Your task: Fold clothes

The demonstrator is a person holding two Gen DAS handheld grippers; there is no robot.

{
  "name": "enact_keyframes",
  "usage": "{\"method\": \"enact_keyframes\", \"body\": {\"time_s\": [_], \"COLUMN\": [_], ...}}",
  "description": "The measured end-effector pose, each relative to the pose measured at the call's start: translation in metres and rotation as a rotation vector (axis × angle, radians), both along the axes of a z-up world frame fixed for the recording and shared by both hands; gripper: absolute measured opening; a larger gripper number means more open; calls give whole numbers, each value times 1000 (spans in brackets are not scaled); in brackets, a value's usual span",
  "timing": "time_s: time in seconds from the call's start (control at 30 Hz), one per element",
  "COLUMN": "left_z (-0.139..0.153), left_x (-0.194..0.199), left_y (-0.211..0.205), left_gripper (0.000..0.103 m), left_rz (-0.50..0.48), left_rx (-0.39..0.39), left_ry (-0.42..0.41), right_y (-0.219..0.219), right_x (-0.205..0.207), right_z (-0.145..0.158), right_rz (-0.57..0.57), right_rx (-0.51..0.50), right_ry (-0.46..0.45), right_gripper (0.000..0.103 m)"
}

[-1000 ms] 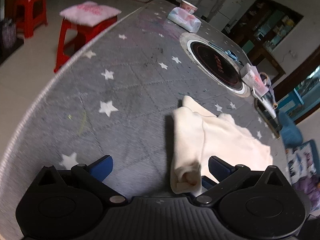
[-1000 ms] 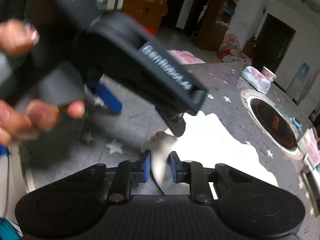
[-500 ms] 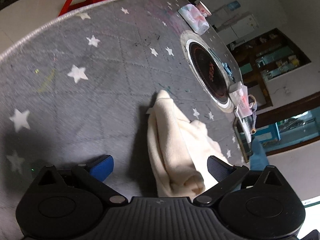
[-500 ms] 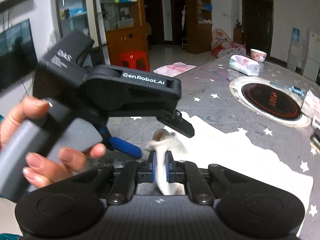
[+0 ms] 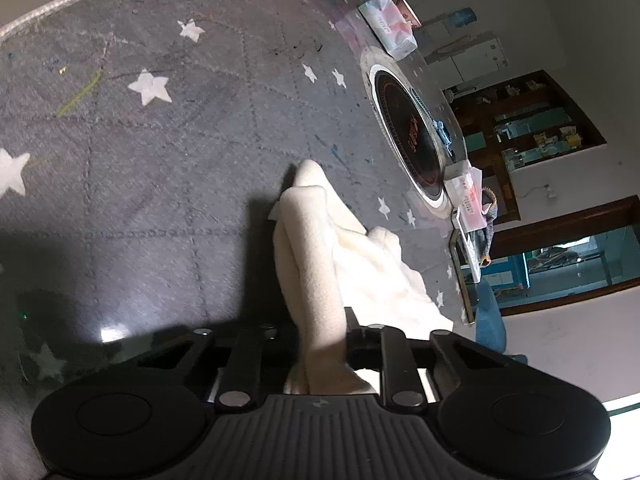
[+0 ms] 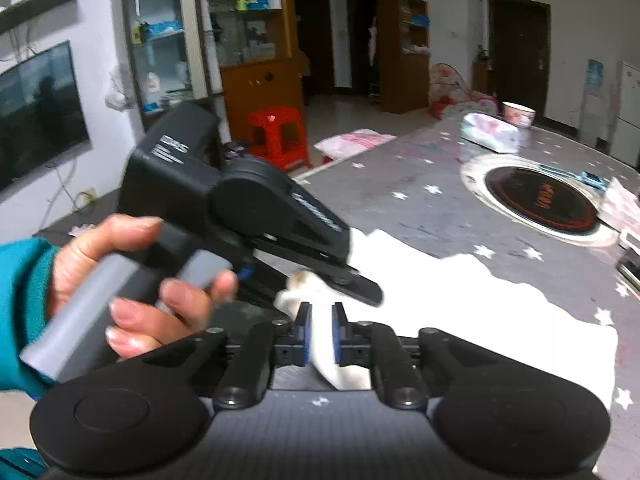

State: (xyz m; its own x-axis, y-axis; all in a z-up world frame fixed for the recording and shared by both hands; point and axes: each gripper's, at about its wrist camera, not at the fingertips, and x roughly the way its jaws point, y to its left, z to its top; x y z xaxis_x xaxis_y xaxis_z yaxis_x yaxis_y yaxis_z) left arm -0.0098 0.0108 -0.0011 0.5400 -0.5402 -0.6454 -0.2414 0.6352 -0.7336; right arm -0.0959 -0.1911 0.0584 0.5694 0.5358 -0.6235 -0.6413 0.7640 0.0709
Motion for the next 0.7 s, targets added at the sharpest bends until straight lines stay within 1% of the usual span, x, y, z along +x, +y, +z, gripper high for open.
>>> {"method": "enact_keyframes", "body": {"time_s": [0.13,0.23,0.33,0.5,0.57,0.63,0.7], "left_z": [1,1,3,5,5,6,7], "left_x": [1,1,2,3,4,4,4], "left_y": [0,0,-1,-3,-3,-4,-5], "left_gripper": [19,19,19,20,20,20,20], "left_rz": [-10,-17,-22,-31,-35,-38,-42], "left_rx": [26,44,58,82,92,102,111], "left_ry": [-11,-17,-19,-23,-24,-26,-27], "right_y": [-29,-57,-86,-140,-157,-169,-175], "right_x": [5,13,24,45,50,56,60], "right_z": [-3,-6,-11,-22,-28,-33,-38], "right_rz": [-95,-202,-319,-505,-552,-574,-591], "right_rx": [-3,-27,-52,-7,22,70,98], "right_ry": [21,25,36,88,116,152,166], "right_gripper": [17,34,36,40,42,42,45]}}
